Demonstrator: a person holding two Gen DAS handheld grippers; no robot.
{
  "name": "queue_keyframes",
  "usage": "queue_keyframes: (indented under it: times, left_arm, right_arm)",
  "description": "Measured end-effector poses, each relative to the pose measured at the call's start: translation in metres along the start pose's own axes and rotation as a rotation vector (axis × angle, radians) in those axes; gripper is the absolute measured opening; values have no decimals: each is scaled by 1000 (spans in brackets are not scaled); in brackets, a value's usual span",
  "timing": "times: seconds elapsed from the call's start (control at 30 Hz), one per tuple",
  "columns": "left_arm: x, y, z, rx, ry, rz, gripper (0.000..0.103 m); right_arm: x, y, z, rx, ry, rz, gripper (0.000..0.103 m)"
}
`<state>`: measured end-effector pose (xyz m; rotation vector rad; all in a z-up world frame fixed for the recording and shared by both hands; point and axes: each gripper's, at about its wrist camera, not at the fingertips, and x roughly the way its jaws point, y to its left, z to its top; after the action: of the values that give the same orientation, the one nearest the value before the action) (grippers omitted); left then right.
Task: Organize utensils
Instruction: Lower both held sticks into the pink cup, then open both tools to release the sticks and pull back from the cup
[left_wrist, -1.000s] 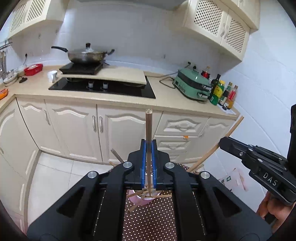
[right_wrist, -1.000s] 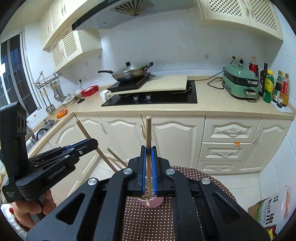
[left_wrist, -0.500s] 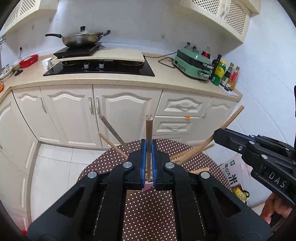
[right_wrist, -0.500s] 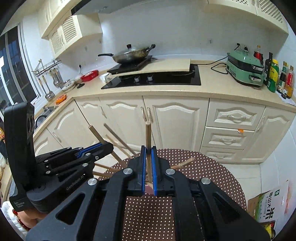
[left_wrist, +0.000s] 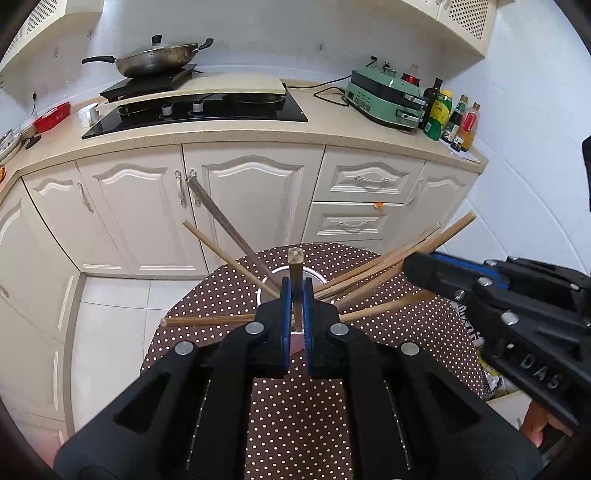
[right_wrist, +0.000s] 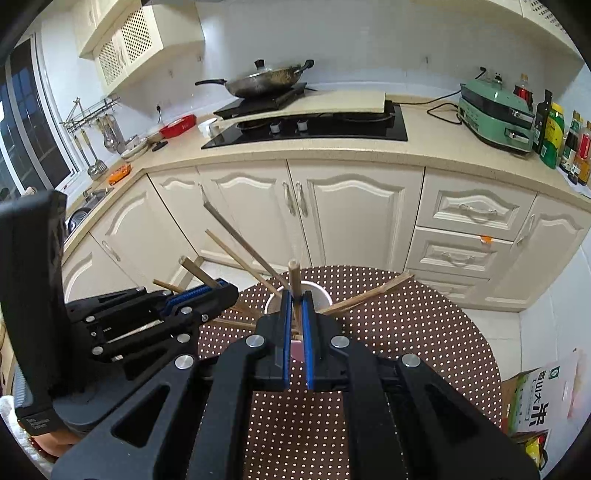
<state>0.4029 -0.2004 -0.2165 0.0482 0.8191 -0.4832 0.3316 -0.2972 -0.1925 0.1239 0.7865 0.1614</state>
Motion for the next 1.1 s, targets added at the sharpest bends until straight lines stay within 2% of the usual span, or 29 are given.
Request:
queue_keyframes:
  times: [0.27,0.7,0.77,1.1]
  left_arm:
    - [-5,5,0,-25,5,-5,6]
    - [-30,13,-4,-59,-11,18,7]
    - [-35,14,-4,-58,-13,24,7]
    - [-71,15,-18,-51,-52,81,7]
  right_arm:
    - [15,1,-9,7,47,-3,5]
    - [-2,7,-13,56,27,5,8]
    - [-7,8,-14,63,16,4,15]
    - [-43,24,-22,65,-53,-1,25]
